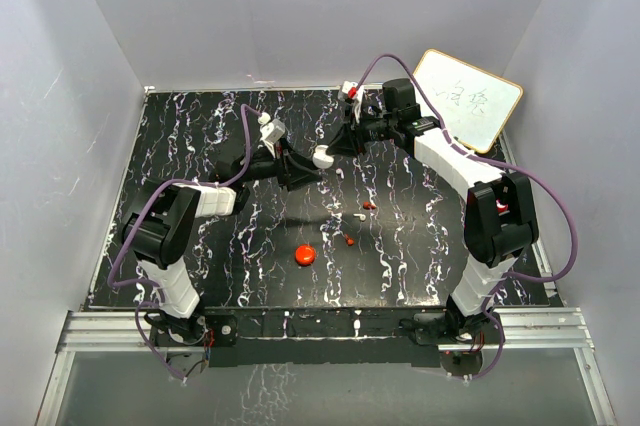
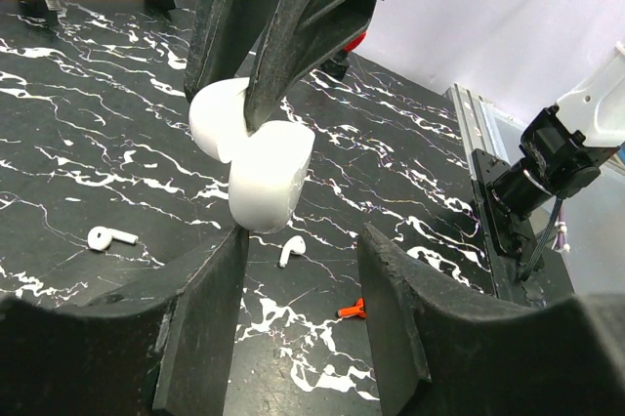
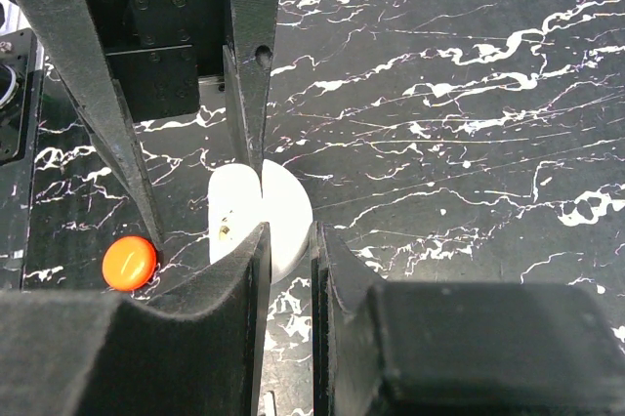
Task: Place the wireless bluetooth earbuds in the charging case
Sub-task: Adjust the charging case.
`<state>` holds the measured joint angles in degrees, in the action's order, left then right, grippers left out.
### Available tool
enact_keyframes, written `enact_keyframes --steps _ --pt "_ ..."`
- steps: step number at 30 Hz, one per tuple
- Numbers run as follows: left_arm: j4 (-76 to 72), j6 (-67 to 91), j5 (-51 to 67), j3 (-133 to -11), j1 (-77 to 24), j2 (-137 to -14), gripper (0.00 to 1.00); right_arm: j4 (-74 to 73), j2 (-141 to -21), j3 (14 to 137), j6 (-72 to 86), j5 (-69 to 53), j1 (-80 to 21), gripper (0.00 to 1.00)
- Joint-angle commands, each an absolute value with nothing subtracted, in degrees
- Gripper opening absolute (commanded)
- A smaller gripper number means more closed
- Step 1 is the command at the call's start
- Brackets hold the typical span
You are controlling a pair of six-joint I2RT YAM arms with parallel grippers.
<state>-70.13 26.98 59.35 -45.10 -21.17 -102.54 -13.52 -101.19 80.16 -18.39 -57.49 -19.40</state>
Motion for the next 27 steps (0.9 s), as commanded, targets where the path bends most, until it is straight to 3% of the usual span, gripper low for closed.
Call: enact_keyframes --steps 1,27 --pt "-72.0 25.1 61.1 -47.1 -21.4 -99.7 0.45 -12.7 -99.0 83.3 -19.4 -59.2 -19.5 0.04" --pt "-72.0 24.9 59.4 -49.1 -22.2 -101.6 0.42 -13.5 -98.6 83.2 -20.4 -58.8 -20.0 0.03"
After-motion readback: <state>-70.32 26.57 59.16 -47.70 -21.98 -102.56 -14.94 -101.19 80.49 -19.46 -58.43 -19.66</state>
